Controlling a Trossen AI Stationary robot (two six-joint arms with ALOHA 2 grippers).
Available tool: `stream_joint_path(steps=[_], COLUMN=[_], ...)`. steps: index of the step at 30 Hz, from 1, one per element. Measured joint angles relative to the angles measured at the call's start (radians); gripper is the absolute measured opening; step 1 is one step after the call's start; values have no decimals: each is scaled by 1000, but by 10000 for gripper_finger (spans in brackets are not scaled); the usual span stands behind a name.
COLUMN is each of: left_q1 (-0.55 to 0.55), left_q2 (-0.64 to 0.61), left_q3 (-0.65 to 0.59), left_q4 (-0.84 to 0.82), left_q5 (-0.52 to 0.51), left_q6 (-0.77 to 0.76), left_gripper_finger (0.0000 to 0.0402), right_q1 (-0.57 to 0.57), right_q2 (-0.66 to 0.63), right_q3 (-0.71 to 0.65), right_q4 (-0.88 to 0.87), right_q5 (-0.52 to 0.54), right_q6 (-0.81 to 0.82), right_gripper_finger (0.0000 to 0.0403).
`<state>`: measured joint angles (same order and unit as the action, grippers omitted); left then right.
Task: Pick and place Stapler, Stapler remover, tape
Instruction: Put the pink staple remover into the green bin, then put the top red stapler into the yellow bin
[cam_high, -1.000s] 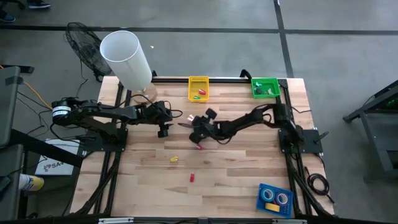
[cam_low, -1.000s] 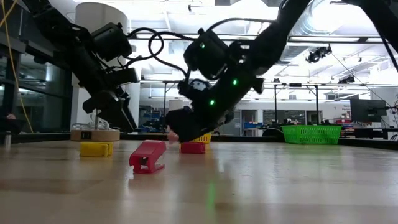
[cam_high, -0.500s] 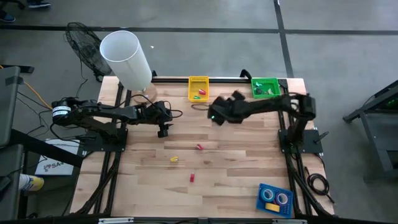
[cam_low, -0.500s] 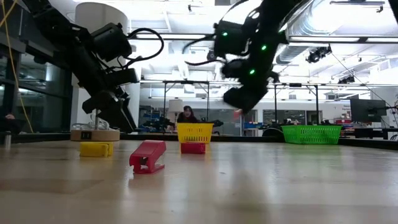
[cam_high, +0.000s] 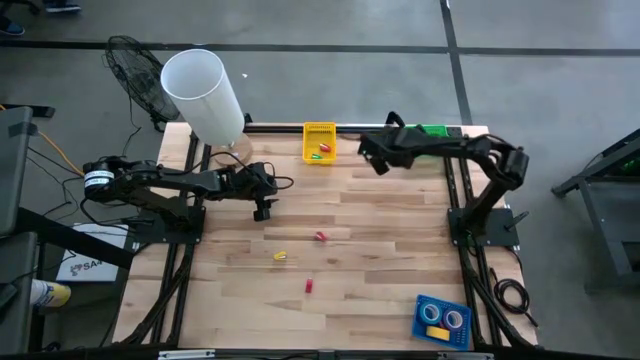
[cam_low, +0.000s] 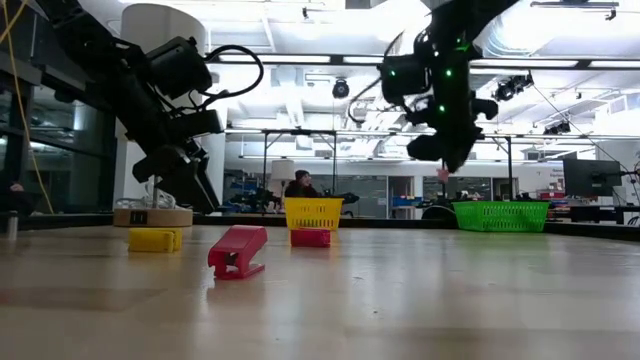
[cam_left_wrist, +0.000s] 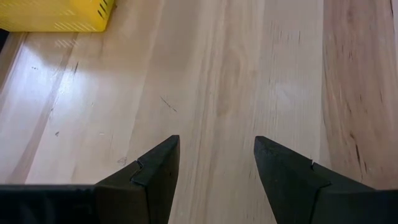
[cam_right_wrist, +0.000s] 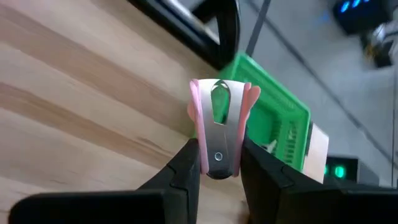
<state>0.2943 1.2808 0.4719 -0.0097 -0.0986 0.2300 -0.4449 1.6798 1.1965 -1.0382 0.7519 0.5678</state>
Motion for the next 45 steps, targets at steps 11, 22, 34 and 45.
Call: stream_joint_path(steps=[11,22,34,45], left_q1=[0,0,0,0], left_q2=[0,0,0,0], left_q3=[0,0,0,0], left_q4=[0,0,0,0], left_q5=[3,3,2,2], left_q6=[0,0,0,0], left_gripper_finger=[202,202,202,202], right_q1=[-262,-439,-453,-451], right_q2=[0,0,0,0], right_q3=[0,0,0,0], right_q4=[-38,-42,-42,-42], right_q5=[-75,-154,-156,-157], right_q6=[-128,-208,-236,-236], right_gripper_finger=[84,86,125,167])
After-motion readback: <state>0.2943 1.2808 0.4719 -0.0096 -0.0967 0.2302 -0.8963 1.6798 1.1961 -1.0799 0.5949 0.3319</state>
